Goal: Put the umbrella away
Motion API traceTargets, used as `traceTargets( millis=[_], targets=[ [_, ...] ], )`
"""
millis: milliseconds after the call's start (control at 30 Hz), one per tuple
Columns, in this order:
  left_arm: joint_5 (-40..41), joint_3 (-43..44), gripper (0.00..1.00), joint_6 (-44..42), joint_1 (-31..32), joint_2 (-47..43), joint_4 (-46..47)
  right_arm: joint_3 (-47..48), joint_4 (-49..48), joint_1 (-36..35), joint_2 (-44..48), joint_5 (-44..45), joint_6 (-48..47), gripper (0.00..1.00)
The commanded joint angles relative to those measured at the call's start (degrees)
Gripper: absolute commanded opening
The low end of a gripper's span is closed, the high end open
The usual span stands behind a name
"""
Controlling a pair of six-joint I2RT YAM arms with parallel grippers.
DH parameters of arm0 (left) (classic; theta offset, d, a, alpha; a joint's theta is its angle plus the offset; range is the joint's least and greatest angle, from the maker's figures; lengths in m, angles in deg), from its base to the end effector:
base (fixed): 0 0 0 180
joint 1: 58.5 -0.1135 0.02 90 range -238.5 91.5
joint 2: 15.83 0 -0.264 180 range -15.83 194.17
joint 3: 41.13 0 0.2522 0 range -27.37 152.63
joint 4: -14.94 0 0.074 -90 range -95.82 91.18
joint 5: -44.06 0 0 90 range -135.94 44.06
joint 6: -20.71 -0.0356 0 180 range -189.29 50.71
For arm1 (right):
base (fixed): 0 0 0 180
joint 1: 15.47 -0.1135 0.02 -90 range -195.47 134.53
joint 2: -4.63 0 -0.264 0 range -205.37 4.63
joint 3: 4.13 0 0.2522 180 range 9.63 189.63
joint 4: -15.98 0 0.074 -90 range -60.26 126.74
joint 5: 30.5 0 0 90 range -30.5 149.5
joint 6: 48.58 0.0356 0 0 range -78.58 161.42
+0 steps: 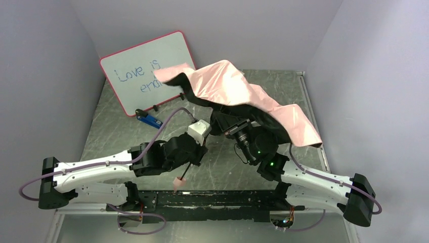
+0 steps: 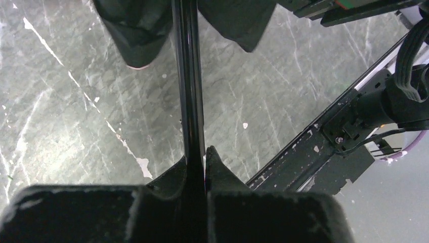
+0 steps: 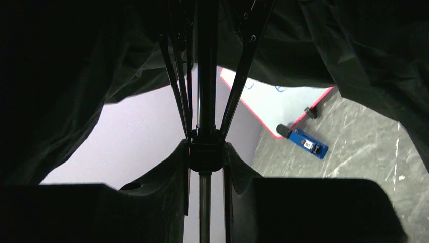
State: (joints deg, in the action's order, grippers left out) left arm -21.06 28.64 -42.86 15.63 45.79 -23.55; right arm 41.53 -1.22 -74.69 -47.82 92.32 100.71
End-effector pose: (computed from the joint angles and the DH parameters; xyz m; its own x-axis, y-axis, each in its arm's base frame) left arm 0.0789 -0.2228 0.3278 -0.4679 0.1692 -0.8674 0.6310 0.7512 -0.1938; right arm 0.1249 0.1720 0.3118 -0.3390 0.8428 -0.4181 -0.3089 0.3201 0.8956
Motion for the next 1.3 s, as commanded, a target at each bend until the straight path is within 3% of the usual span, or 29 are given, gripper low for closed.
traceTargets(
  millis=[0,367,633,933,1067,1267],
  targets=[
    [7.3,5.1,0.05,-0.2,-0.2,-1.3,11.4,-5.2,10.0,-0.8,-0.1,-2.5,4.9,0.00],
    [5.0,0.9,0.05,1.5,-0.3,0.6,3.9,-10.9,23.1,-1.0,0.4,2.9,26.5,0.00],
    [2.5,0.6,0.05,-0.4,-0.8,6.7,7.1,-12.2,24.3,0.2,-0.7,8.3,28.7,0.00],
    [-1.8,-3.9,0.46,1.2,-1.8,8.2,11.0,-13.6,23.0,6.1,0.2,5.4,28.0,0.00],
    [-3.2,-6.9,0.57,2.6,-1.8,6.7,10.8,-13.8,22.2,7.5,0.3,4.6,27.1,0.00],
    [-7.5,-11.9,0.65,4.2,-1.8,4.3,11.7,-14.3,21.1,8.8,1.3,3.9,25.1,0.00]
  ],
)
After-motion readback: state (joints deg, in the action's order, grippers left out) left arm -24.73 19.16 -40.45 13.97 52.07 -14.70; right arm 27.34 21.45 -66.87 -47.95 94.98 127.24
